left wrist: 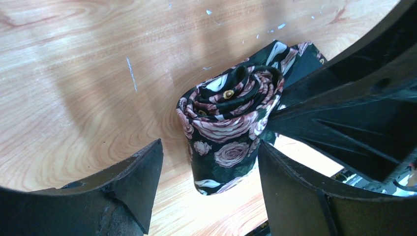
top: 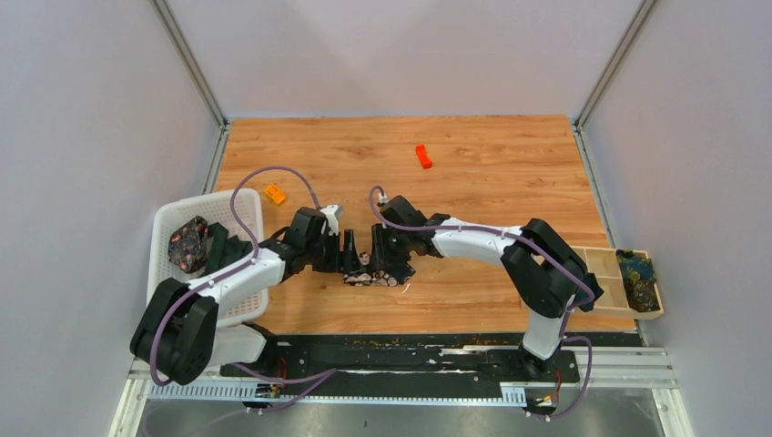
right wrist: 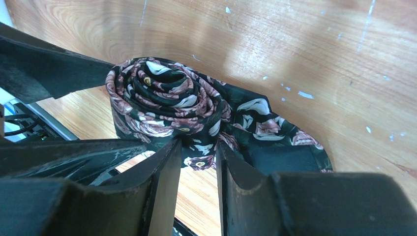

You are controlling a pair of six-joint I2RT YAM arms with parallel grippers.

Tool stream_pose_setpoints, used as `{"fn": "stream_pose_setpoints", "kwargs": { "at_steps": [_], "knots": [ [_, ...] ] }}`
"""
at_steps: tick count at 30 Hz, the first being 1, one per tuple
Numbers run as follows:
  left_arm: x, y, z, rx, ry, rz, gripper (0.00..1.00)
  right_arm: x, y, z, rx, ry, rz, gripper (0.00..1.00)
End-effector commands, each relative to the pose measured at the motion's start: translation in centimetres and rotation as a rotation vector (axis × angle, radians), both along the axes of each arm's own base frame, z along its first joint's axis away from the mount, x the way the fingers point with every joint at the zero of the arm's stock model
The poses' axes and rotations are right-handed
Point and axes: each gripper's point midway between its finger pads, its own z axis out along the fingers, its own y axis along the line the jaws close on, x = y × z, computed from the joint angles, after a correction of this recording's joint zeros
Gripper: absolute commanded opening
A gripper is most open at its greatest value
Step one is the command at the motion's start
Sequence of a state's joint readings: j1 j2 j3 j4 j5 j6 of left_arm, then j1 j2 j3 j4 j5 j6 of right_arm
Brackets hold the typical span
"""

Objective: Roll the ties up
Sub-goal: Roll the tie at the center of the board.

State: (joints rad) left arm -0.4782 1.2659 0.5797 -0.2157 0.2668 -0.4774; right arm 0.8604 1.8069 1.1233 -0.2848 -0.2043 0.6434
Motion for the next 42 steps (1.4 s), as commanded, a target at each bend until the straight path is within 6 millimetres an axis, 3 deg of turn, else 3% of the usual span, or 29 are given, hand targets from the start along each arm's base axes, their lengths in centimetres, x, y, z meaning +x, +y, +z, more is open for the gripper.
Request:
{"fn": "stream_pose_setpoints", "kwargs": {
  "at_steps": [1, 19, 31, 42],
  "knots": [
    [0.8, -0.3, 1.3, -0.046, -0.066, 0.047, 0.78, 0.9, 1.9, 0.8, 0.064, -0.032, 0.042, 0.33],
    [1.5, -0.7, 0.1, -0.078, -0.067, 0.073, 0.79, -0.9, 2.8, 0.8, 0.148, 0.089, 0.017, 0.32],
    [1.7, -0.4, 0.8, -0.079, -0.091, 0.076, 0.8, -0.6, 2.3, 3.3, 0.155, 0.042, 0.044, 0.36],
    [2.6, -0.8, 1.2, -0.12, -0.113, 0.126, 0.8, -1.1, 1.9, 4.2, 0.164, 0.033, 0.078, 0.37]
  ]
}}
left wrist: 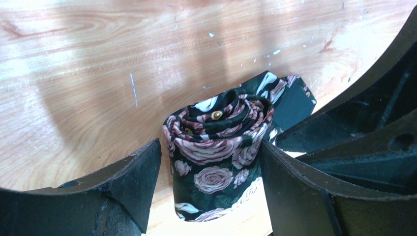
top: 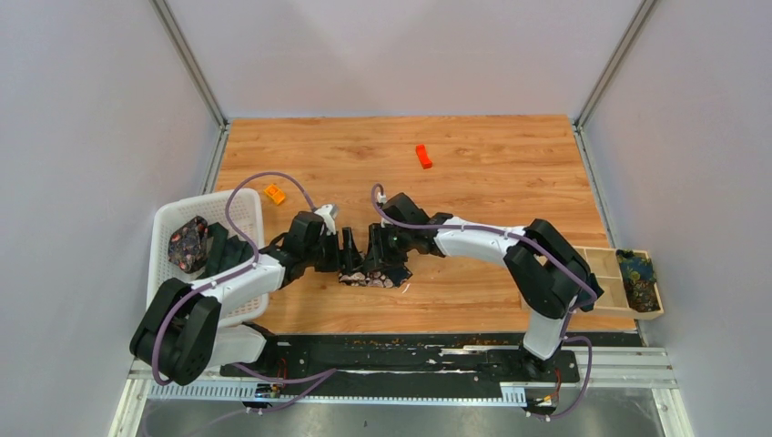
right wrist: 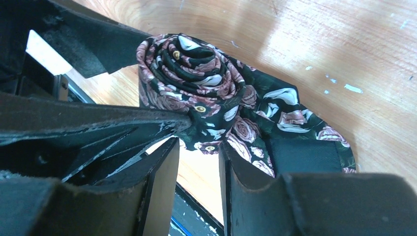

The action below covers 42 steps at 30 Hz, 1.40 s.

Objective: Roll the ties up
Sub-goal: Roll the tie at the center of the board.

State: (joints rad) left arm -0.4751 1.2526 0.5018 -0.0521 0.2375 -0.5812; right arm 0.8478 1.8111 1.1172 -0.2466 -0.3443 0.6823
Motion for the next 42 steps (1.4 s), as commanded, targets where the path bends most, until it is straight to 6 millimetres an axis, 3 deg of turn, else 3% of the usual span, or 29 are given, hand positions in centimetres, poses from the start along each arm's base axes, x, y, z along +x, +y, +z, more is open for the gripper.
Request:
{"fn": "stream_pose_setpoints", "kwargs": {
  "at_steps": [1, 24, 42],
  "knots": [
    [1.5, -0.5, 1.4, -0.048, -0.07, 0.031, 0.8, 0.3, 0.6, 3.2, 0.066, -0.057, 0.027, 0.37],
    [1.0, -0.6, -1.4, 0.007, 0.006, -0.008, 0.63, 1.0, -2.0, 5.1, 0.066, -0.102, -0.019, 0.36],
    [1.2, 1.2, -0.8, 0.383, 0.016, -0.07, 0.5, 1.9, -4.7, 5.7, 0.014, -0.142, -0.086, 0.36]
  ]
}}
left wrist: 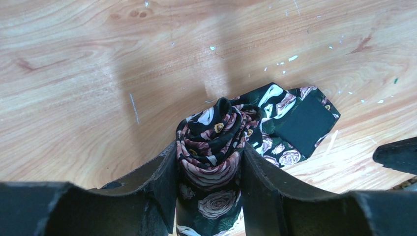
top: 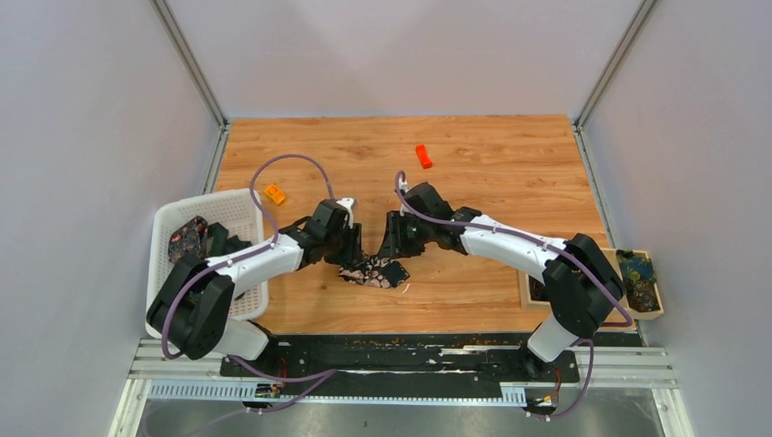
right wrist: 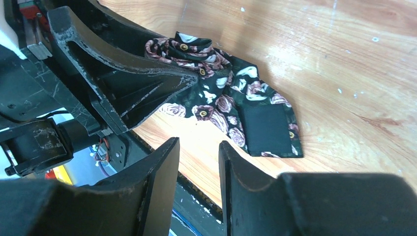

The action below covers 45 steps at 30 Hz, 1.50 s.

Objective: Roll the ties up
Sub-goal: Roll the tie at the center of the board.

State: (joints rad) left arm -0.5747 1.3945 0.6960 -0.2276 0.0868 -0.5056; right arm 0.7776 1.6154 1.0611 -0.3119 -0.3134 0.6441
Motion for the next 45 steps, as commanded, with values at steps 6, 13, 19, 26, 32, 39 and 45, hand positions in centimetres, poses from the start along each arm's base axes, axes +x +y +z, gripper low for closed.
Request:
{"fn": "stream_pose_setpoints", "kwargs": {
  "at_steps": [6, 13, 19, 26, 32, 39, 45],
  "knots": [
    [0.3, 3.1, -0.5, 0.367, -0.019, -0.027, 0.5, 1.0, -2.9, 1.2, -0.066, -0.073, -0.069, 0.36],
    [1.0, 3.9, 0.2, 0.539, -0.078, -0.014, 0.5, 1.8, -5.3, 1.1, -0.125, -0.101, -0.127, 0.36],
    [1.7, 4.8, 1.0, 0.686, -0.125, 0.01, 0.5, 2.2, -6.7, 1.1, -0.134, -0.107, -0.162, 0.36],
    [2.2, 5.1, 2.0, 0.878, -0.186, 0.002, 0.5, 2.4, -8.0, 1.3, -0.137, -0.115, -0.189, 0.35],
    [2.5, 4.5, 1.9, 1.059, -0.228, -0.037, 0.5, 2.5, -8.8, 1.6, -0.136, -0.12, -0.208, 0.35],
    [2.0, 2.5, 1.1, 1.157, -0.255, -0.095, 0.51, 2.5, -9.7, 2.1, -0.135, -0.134, -0.228, 0.35],
    [1.6, 0.5, 0.9, 1.146, -0.261, -0.128, 0.55, 2.4, -10.3, 2.5, -0.137, -0.143, -0.24, 0.35]
  ]
}}
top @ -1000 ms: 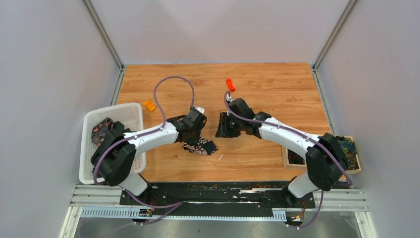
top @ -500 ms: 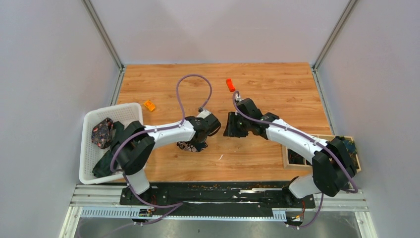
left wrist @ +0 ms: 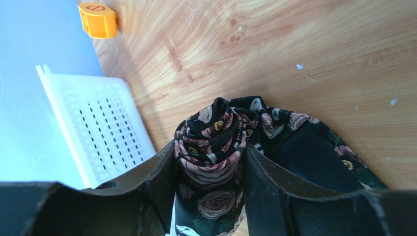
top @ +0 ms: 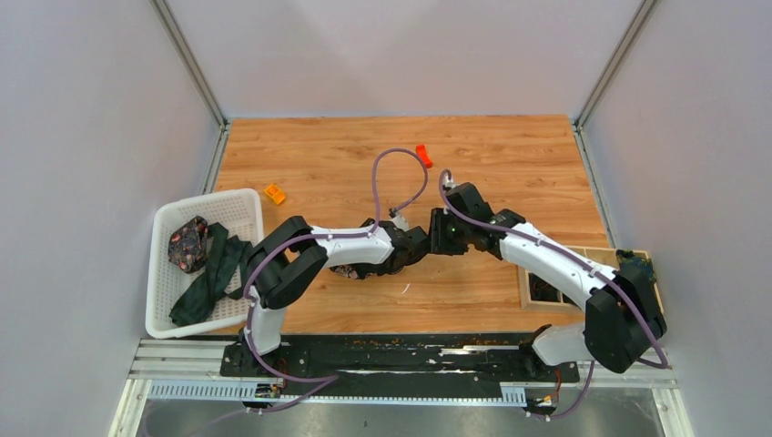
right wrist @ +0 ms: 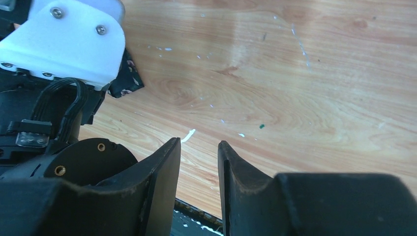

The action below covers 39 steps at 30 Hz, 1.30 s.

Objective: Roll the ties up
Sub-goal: Roll the tie at the center of the board.

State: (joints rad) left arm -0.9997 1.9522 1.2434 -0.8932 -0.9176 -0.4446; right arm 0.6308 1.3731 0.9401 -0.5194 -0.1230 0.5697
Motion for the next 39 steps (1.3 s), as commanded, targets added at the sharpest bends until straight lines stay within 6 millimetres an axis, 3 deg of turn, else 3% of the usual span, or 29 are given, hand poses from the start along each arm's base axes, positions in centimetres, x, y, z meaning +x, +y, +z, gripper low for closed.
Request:
{"fn": "stream_pose_setpoints", "kwargs": {
  "at_steps": [1, 6, 22, 35, 39],
  "knots": [
    [-0.6, -1.8, -0.2, -0.014, 0.002, -0.016, 0.57, 1.0, 0.2, 2.2, 0.047, -0.08, -0.016, 0.35],
    [-1.0, -2.7, -0.8, -0.049, 0.038, -0.029, 0.62, 0.9, -0.2, 2.3, 0.048, -0.083, -0.021, 0.35],
    [-2.4, -5.8, -2.5, -0.255, 0.15, -0.063, 0.67, 0.7, -1.6, 4.1, 0.035, -0.116, -0.05, 0.35],
    [-3.1, -7.7, 1.4, -0.468, 0.135, -0.092, 0.83, 1.0, -1.9, 6.3, 0.044, -0.145, -0.072, 0.35],
    [-3.3, -7.6, 3.5, -0.534, 0.106, -0.093, 0.85, 1.3, -1.6, 6.9, 0.053, -0.151, -0.072, 0.35]
  ]
}}
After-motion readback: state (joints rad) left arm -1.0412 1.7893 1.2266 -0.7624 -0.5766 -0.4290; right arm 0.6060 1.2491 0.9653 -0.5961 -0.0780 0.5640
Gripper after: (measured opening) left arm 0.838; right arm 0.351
